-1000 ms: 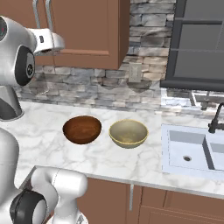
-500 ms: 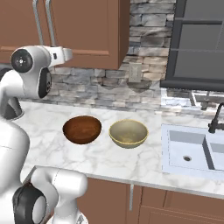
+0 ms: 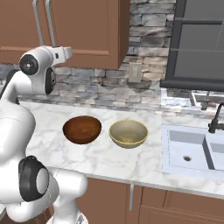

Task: Open the cabinet. Pick the bowls from the counter and place them in the cabinet. Then close the cabinet.

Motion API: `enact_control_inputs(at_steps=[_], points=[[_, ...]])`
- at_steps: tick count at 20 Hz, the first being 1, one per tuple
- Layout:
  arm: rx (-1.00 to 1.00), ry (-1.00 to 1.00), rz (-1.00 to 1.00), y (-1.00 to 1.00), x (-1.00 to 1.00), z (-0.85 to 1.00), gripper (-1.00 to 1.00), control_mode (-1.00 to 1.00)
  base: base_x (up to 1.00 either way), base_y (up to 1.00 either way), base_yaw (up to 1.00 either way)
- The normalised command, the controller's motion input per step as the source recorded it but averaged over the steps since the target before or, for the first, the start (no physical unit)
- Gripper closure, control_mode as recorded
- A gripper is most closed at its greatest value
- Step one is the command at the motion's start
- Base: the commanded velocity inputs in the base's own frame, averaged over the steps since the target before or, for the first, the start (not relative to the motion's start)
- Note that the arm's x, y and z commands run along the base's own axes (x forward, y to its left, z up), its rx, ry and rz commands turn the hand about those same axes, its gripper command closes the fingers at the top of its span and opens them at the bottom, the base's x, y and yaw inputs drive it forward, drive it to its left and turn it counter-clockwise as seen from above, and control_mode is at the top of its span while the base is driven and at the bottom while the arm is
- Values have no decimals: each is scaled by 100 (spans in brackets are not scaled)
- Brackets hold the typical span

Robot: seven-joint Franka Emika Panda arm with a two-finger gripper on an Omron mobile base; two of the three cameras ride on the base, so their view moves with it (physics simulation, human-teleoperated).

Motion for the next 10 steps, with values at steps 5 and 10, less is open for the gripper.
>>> enact_control_inputs(at_steps=[5,10], points=[[0,-5,0,5,63,6,-100,-100,0,0,0],[0,-1,0,1,73,11,-100,-100,0,0,0]])
